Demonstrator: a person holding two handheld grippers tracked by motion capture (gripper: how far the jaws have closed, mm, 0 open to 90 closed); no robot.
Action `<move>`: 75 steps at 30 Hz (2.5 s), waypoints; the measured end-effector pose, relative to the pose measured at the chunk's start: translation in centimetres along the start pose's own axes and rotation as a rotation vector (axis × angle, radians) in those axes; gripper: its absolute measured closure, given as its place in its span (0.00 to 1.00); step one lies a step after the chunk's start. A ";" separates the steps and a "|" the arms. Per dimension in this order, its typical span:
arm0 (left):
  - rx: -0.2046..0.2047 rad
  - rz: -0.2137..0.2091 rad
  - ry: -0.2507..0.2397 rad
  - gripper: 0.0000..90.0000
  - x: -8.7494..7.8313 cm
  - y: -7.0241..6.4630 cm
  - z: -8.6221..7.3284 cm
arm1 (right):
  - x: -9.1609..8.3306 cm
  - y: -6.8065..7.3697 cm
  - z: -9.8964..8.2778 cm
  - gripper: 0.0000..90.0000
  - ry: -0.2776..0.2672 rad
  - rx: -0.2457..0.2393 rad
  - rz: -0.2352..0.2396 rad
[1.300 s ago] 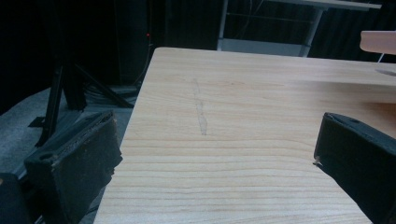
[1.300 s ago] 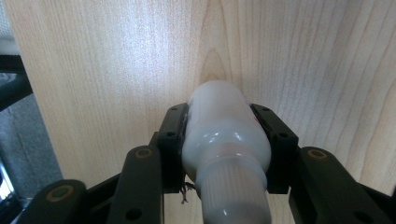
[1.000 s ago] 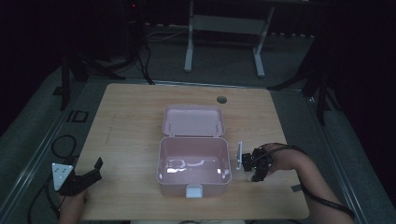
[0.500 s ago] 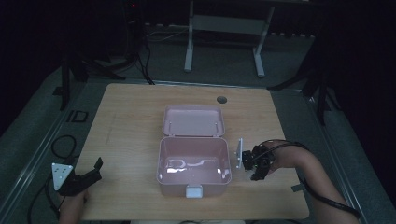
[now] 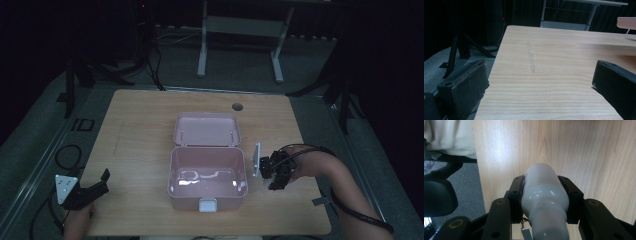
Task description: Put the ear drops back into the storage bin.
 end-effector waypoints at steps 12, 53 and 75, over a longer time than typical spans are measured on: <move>0.000 0.001 -0.001 0.01 0.0 0.0 0.0 | -2.7 0.1 1.5 0.66 0.004 -0.007 -0.003; 0.000 -0.003 0.001 0.01 0.0 0.0 0.0 | -3.4 -0.5 11.3 0.66 0.010 -0.133 0.021; 0.002 -0.003 0.001 0.01 0.0 0.0 0.0 | 4.1 -1.4 11.6 0.66 0.064 -0.215 0.040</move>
Point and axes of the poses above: each handheld gripper's, and its own axes: x roughly forward along the jaws, z roughly out of its top, y roughly to its left, the point moved 7 cm from there along x, roughly forward along the jaws, and after that the axes turned 11 degrees about -y, right-handed, at the moved point
